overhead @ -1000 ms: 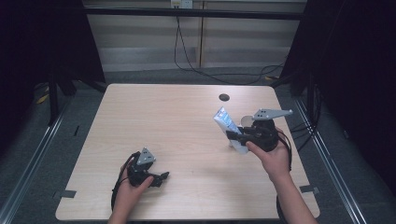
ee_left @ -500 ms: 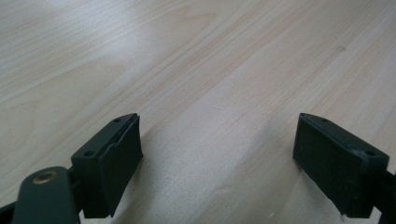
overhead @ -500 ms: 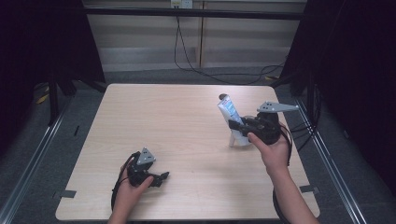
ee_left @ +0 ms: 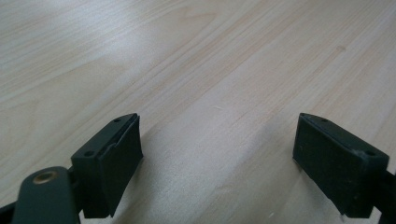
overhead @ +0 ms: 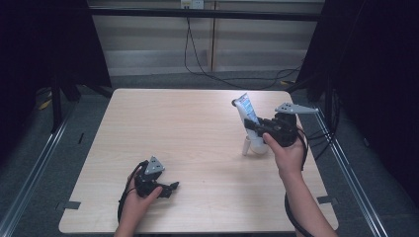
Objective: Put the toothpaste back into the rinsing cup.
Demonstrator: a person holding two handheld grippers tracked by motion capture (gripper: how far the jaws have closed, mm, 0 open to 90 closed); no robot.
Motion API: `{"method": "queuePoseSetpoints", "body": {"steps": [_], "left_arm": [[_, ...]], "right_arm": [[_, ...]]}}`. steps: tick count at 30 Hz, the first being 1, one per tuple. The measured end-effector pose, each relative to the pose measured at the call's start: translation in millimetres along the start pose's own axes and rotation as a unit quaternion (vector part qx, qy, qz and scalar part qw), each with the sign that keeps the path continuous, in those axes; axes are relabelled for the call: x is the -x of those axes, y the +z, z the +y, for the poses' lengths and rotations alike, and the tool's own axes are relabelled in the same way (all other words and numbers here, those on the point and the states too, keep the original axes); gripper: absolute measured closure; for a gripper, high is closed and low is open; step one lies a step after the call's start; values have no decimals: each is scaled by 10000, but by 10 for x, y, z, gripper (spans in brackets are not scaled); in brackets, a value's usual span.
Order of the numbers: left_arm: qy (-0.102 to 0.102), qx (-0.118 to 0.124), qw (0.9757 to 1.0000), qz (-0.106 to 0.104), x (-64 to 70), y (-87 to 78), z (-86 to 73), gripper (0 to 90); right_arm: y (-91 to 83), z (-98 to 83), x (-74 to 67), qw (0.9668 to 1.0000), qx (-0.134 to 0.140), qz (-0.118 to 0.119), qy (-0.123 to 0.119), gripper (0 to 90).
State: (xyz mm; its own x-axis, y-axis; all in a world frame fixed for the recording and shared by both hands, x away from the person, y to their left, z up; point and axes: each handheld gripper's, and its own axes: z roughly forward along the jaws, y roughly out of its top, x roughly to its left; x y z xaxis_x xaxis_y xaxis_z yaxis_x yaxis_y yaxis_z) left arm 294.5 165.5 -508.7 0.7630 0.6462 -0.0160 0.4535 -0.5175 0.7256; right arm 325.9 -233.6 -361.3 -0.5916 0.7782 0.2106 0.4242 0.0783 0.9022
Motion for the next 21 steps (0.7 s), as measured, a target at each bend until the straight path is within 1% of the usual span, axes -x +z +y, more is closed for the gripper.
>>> {"method": "queuePoseSetpoints", "body": {"steps": [2,5,10,11,14,15,17,18,21], "left_arm": [[0,2,10000,3,0,0,0,152],[-2,3,10000,3,0,0,0,152],[1,1,10000,2,0,0,0,152],[-1,3,10000,0,0,0,0,152],[0,3,10000,0,0,0,0,152],[1,3,10000,1,1,0,0,152],[-1,3,10000,1,1,0,0,152],[-1,3,10000,1,1,0,0,152],[-4,5,10000,1,1,0,0,152]], "right_arm": [[-1,2,7,10000,5,-18,4,696],[8,6,61,9999,105,-54,96,696],[19,-3,113,9997,125,-138,158,695],[23,-14,154,9995,175,-162,212,695],[21,-18,182,9993,209,-189,257,695],[20,-19,199,9992,230,-214,262,695],[14,-22,248,9986,300,-252,347,695],[14,-22,248,9986,300,-252,347,695],[8,-22,313,9980,366,-321,395,695]]}}
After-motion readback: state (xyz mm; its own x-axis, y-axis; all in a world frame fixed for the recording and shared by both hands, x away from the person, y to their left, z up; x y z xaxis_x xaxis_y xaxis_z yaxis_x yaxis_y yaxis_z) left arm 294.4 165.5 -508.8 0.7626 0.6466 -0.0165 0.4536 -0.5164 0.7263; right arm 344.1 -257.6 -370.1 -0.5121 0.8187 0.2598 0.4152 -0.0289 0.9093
